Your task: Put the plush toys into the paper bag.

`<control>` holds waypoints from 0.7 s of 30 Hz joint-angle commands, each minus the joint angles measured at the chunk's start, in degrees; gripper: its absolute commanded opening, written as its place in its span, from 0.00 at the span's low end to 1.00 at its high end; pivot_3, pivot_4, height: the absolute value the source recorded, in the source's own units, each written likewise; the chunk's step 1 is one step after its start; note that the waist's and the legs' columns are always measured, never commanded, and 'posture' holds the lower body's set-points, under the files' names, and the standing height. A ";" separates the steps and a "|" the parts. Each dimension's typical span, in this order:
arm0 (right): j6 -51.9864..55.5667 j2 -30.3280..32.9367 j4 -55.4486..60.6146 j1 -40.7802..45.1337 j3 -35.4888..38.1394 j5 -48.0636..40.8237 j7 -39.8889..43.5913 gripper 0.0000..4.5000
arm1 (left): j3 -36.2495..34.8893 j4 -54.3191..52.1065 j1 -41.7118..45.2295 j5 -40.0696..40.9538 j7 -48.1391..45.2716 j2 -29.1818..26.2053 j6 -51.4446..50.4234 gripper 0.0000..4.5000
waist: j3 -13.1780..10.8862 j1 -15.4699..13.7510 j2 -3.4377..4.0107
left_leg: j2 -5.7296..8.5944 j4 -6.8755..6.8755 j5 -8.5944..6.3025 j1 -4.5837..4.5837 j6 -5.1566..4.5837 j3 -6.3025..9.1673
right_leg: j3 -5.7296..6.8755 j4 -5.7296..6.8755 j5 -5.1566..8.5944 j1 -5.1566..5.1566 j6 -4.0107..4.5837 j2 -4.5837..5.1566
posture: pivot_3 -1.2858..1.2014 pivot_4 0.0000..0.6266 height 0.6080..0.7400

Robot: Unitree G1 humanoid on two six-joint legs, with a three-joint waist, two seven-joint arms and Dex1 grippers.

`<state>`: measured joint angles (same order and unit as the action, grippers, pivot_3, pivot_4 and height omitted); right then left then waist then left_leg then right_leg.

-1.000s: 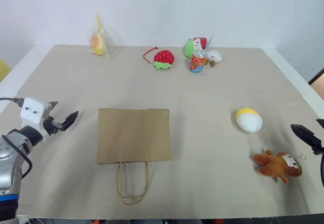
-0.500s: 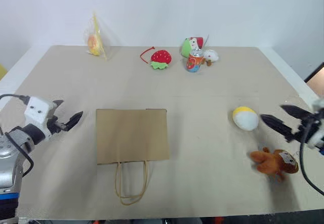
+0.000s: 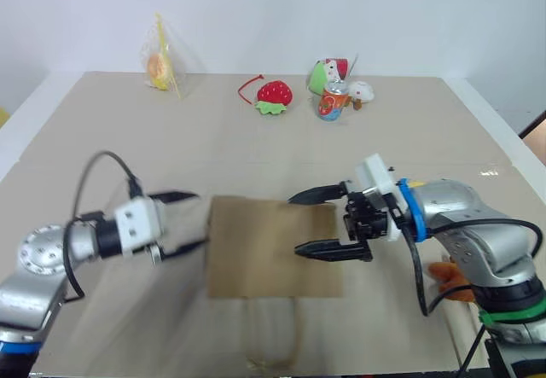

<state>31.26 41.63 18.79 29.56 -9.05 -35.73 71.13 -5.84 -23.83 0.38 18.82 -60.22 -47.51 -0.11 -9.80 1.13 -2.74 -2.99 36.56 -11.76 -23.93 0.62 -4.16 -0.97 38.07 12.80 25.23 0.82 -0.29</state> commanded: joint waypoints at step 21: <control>1.69 9.80 11.07 -10.92 13.61 -5.53 -1.10 1.00 | 6.38 -1.68 2.02 2.43 -9.96 2.25 13.53 0.91 | 0.00 0.12 0.01 | -0.06 0.00 0.01 0.28 0.01 -0.27 | -0.12 0.04 -0.04 -0.14 0.00 -0.01 | 0.52 0.24 1.00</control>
<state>28.85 48.57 24.78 19.09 -2.85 -35.35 71.82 -5.92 -26.57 3.07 22.91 -65.91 -46.55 8.79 -9.79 1.25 -2.73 -3.07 36.54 -11.75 -23.61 0.63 -4.46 -1.10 38.11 12.75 25.09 0.82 -0.33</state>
